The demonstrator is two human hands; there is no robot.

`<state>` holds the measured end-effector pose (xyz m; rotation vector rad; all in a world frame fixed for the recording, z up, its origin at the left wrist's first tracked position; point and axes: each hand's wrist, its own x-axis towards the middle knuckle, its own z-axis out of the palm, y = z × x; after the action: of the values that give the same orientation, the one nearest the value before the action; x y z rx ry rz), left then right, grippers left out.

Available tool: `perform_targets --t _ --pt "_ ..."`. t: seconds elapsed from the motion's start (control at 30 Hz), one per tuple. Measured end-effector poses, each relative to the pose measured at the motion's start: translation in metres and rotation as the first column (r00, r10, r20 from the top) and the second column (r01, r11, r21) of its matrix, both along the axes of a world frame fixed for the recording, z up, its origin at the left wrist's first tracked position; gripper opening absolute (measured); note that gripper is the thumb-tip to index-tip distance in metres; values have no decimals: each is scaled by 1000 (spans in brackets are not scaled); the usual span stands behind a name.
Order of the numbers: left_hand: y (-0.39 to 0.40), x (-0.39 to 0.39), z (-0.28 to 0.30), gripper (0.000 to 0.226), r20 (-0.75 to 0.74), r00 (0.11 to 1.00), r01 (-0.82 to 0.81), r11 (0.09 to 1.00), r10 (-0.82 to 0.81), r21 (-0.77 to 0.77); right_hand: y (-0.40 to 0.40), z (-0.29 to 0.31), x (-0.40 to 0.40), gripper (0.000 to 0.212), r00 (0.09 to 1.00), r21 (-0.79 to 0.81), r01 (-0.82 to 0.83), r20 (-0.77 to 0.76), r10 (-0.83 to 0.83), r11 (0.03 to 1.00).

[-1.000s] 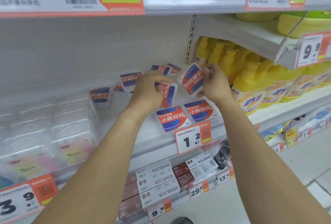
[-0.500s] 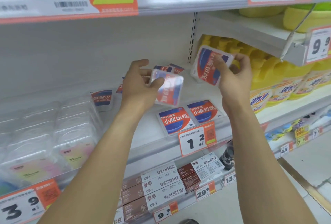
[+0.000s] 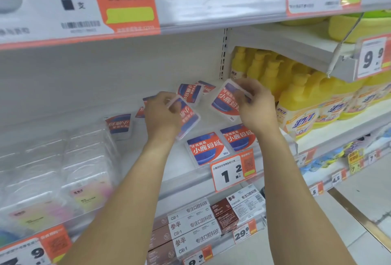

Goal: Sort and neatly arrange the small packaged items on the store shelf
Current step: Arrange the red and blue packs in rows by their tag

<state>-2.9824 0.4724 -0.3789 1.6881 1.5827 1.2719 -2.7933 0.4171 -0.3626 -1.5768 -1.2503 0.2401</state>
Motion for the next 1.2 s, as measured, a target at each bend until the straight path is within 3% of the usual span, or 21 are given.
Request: perform_targets --t 0.1,0.2,0.3,0.4,0.47,0.6,0.73,0.8,0.87,0.93,0.97,1.03,1.13,1.2 --pt "4 -2 1 18 257 955 -134 989 146 -63 11 -1 4 38 992 -144 3 127 16 990" --pt "0 1 4 24 424 883 -128 972 202 -196 37 3 11 49 970 -297 -53 211 120 953" --pt "-1 3 5 31 454 872 -78 968 183 -240 58 14 19 49 933 -527 -68 266 240 847" --pt "1 5 4 29 472 871 -9 966 134 -258 62 24 23 55 912 -695 -103 220 347 711" --pt "0 5 4 27 465 874 -13 963 141 -268 60 27 26 55 908 -698 -144 188 374 702" --pt "-1 6 7 31 484 854 -77 966 191 -246 59 31 31 25 938 -463 -209 154 310 862" --pt "-9 13 14 44 620 769 71 942 158 -328 60 32 19 33 855 -593 -129 340 393 795" --pt "-10 14 15 35 624 763 74 936 168 -344 56 35 9 32 839 -502 -97 423 342 860" --pt "-10 17 16 29 699 688 105 926 196 -363 49 38 -2 25 892 -412 -231 272 361 881" --pt "-10 21 16 23 746 631 159 906 212 -392 40 44 -14 36 884 -461 -448 -98 458 766" --pt "-9 22 15 22 734 649 170 903 199 -395 37 44 -19 44 858 -480 -505 -188 479 717" --pt "-10 19 12 24 661 740 187 905 127 -383 39 42 -22 56 869 -471 -487 -173 464 736" --pt "-14 3 7 34 267 963 110 953 -33 -281 49 36 -21 53 861 -434 -503 -174 478 747" --pt "-16 -4 3 52 36 996 83 973 -77 -214 54 29 -25 44 817 -499 -535 -100 569 681"
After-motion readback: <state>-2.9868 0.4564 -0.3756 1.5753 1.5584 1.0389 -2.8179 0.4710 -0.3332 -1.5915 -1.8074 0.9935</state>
